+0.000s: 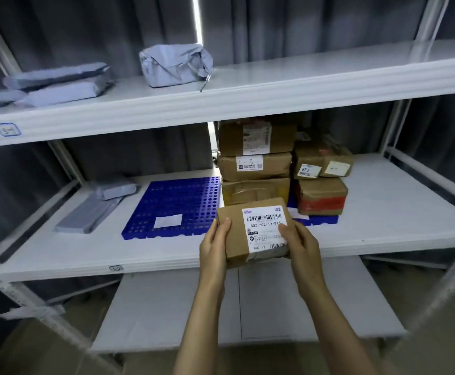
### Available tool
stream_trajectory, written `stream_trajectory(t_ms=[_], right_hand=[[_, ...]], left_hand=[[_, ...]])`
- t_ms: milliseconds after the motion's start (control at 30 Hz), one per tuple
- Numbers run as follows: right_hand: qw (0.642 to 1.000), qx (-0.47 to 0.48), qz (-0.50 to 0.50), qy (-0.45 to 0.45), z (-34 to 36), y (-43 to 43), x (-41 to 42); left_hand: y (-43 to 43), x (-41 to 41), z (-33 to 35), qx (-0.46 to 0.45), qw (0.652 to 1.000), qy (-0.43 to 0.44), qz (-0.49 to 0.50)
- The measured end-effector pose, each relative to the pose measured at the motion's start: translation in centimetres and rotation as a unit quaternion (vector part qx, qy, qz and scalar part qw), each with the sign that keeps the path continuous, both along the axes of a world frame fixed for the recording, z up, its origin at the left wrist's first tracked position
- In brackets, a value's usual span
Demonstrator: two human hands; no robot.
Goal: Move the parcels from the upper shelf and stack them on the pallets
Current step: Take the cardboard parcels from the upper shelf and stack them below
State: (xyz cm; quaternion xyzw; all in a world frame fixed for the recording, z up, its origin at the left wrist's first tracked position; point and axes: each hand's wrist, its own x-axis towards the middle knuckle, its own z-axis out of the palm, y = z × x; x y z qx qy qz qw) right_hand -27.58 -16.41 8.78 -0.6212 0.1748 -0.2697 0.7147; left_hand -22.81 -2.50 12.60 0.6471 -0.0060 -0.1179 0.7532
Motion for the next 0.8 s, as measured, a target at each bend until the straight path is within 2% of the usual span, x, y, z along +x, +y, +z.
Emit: stream_trajectory(t_ms=[300,400,633,800], right_hand=[[0.992,0.013,-0.122,0.035,-0.9,-5.4,-1.2],[0.99,0.024,-0.136,0.026,-0.5,-7.8,-1.0],[0.993,0.004,-0.119,-0.017,1.0,-13.9,0.5],[0.991,-0.002,-0.13,-0.041,2.2,-18.5,1.9]], left_hand=[[-5.0,0.2,-1.4,0.104,0.982,-0.008,-0.157],[-7.3,0.5,-1.0,0.093,0.985,-0.016,-0.145],[-13.9,1.8,1.0,0.022,0.998,-0.021,-0.052],[-17.7,2.6,2.0,0.041,0.996,-0.044,-0.066]])
